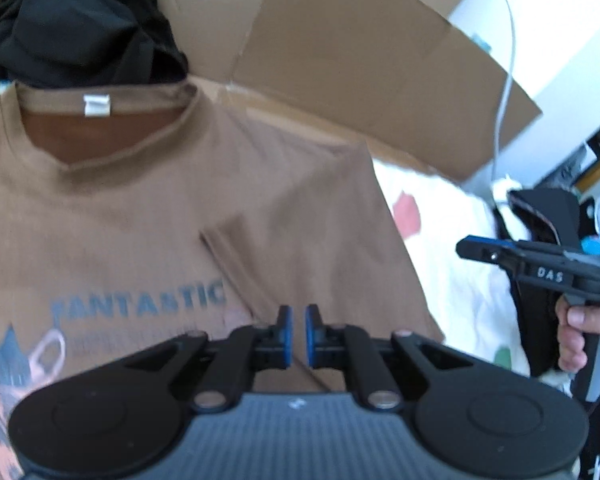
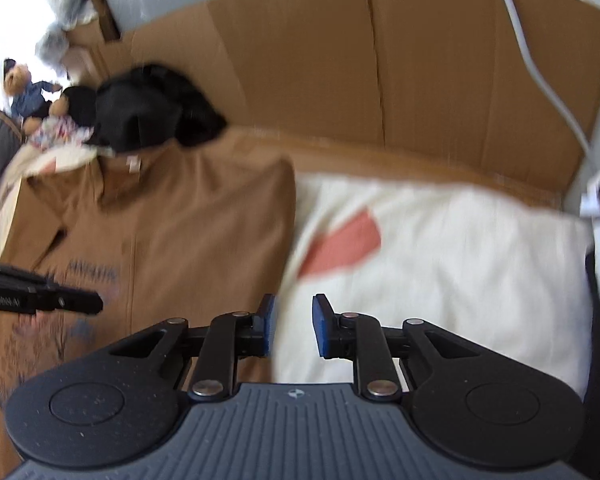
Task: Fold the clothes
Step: 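Lift both open tools away from the folded shirt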
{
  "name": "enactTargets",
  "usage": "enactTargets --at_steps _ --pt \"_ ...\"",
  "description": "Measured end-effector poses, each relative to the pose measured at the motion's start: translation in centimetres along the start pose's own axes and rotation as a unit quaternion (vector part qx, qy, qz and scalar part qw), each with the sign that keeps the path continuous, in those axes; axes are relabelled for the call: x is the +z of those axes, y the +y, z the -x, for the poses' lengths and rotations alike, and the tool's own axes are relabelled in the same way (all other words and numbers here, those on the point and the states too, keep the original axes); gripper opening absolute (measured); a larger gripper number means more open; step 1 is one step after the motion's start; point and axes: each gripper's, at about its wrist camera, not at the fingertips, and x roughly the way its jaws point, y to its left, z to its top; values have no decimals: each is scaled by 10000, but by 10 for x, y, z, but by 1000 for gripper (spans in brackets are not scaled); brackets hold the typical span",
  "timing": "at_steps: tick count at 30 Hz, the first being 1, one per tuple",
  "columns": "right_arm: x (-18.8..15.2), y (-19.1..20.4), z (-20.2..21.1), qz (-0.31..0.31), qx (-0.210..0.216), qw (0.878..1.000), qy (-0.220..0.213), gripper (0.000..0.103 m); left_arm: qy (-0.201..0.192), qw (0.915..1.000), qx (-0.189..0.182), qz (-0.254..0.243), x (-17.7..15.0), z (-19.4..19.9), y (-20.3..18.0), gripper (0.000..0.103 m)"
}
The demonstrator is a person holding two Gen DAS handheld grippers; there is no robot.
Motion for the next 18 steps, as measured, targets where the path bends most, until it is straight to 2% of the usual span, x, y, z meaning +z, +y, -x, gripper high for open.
enactTargets --at_steps 8,10,15,18 --pt "38 4 -32 166 -15 9998 -121 22 -184 9997 -90 152 16 -17 13 7" --pt "47 7 -47 138 -126 9998 -107 22 -215 9996 -111 143 21 -24 16 7" --pt "56 12 -67 -53 -271 9995 -148 23 -238 9996 -120 -91 29 -33 23 7" --pt "63 14 -79 -76 -266 9995 -155 23 -265 9994 -191 58 32 -37 31 8"
